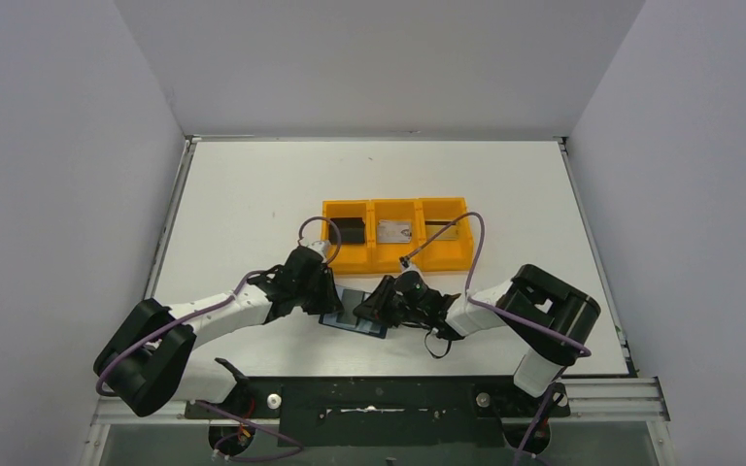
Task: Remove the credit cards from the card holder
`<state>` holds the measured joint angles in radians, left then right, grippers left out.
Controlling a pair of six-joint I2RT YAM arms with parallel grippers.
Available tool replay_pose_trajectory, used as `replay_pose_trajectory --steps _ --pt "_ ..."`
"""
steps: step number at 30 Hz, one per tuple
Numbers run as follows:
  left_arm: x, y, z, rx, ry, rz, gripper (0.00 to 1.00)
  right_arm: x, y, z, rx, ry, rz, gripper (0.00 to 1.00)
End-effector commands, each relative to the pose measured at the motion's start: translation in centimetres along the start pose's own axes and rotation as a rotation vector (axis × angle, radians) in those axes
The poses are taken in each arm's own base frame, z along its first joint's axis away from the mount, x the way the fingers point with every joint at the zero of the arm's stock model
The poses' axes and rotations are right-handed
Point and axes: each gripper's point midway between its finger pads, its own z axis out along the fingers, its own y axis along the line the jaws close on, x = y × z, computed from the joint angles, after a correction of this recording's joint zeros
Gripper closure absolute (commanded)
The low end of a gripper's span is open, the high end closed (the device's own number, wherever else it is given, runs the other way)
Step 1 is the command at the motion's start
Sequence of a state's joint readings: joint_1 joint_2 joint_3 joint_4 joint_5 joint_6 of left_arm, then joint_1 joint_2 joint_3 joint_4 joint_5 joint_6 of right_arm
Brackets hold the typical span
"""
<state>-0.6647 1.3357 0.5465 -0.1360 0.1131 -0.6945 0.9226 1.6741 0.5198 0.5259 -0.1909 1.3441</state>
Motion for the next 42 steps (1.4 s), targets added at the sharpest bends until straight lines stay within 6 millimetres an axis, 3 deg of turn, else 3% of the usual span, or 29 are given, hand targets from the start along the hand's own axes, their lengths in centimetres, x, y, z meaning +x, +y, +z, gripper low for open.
replay_pose_trajectory --steps 1,7,11,15,27,42 --pt "2.0 3.0 0.3 -0.125 0.066 -0.001 0.86 -0.7 1.9 -0.8 -0.096 -0.035 0.006 0.8" --pt "2.0 3.2 0.3 -0.14 0.068 -0.004 0.88 -0.6 1.7 -0.9 -0.105 -0.035 0.015 0.85" --pt "2.0 3.4 0.3 -0.151 0.07 -0.003 0.89 -0.7 1.7 -1.2 -0.107 -0.045 0.018 0.77" --pt "1.9 3.3 0.3 -0.154 0.069 -0.004 0.9 -0.9 1.9 -1.5 -0.117 -0.052 0.017 0.76" --pt "2.0 3.5 0.4 -0.167 0.074 -0.008 0.91 -1.0 2.5 -1.7 -0.159 -0.054 0.007 0.99" --pt "2.2 4.3 0.6 -0.203 0.077 -0.019 0.93 -0.7 1.2 -3.2 -0.153 -0.055 0.023 1.0"
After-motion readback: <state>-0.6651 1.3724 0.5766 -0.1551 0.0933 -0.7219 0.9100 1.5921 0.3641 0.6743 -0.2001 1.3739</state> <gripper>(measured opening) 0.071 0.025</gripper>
